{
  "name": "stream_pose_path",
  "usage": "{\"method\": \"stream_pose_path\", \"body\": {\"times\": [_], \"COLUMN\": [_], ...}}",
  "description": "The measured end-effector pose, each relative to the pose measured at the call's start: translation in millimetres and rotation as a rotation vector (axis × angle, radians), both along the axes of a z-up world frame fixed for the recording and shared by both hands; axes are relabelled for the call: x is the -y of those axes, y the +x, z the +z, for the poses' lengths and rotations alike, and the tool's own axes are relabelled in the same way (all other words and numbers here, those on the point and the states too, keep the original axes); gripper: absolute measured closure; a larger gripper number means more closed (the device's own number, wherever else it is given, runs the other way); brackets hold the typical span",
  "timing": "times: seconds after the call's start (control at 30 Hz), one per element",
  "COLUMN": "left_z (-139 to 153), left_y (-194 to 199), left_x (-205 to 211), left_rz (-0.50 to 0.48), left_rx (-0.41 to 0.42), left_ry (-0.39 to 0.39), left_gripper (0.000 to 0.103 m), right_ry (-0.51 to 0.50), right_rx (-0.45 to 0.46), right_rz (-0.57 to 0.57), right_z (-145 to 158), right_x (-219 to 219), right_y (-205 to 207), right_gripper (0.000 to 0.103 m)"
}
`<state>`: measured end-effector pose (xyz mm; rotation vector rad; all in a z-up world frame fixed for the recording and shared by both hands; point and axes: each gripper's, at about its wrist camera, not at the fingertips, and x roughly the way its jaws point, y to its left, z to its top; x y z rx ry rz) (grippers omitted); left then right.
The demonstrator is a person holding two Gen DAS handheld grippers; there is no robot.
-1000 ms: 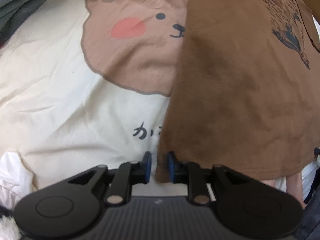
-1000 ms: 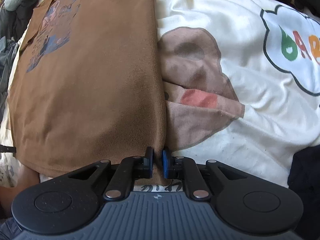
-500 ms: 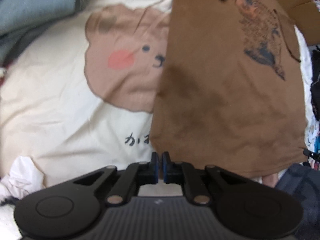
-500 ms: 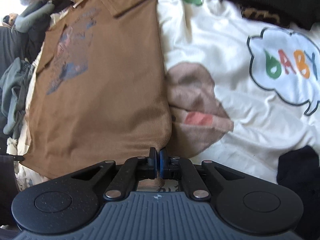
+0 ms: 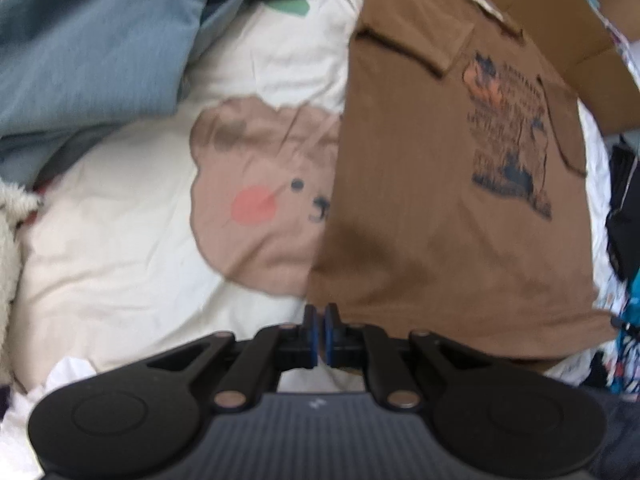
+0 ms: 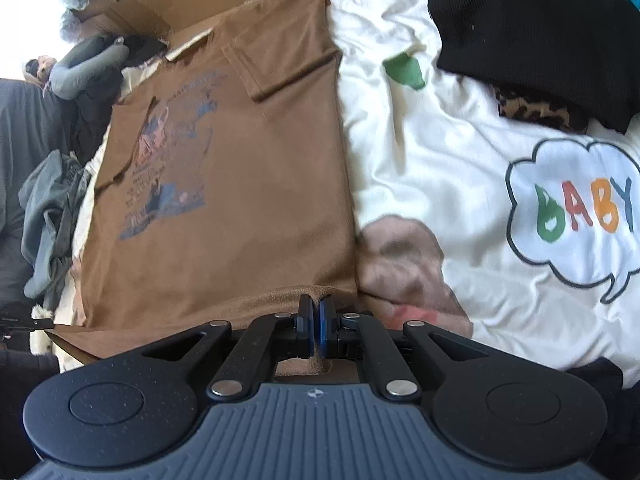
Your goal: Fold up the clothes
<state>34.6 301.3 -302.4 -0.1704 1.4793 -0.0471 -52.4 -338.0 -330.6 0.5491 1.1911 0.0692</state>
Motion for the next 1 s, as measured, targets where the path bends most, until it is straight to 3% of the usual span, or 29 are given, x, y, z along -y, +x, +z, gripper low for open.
{"method": "stream_pose_path", "body": {"times": [0.4,0.7,0.83,1.0], "left_z": [5,-26,-30,-32], "left_y": [44,49,44,36], "left_x": [-10,-11,-7,-11], "left_rz": [0.067,0.069,0.010,-0.023], "left_rx": [0.132,0.055,0.044,0.021], "left_ry": [-0.043,-0.052,-0.010,0.017], "left_gripper": [0.103,0.101,0.084,0.081], "right_ry": [0.019,-0.016,-0.026,-0.065], "right_rx": [0.083,0.047,0.030,0.037], "right_rz": [-0.050,-0.057,-0.080,-0.107], "right_z": [6,-14,-17,-8], "right_x": [0,-1,3,11], "right_y": [35,52,54,53], "right_gripper": [0.102,0.102,0.099,0.095]}}
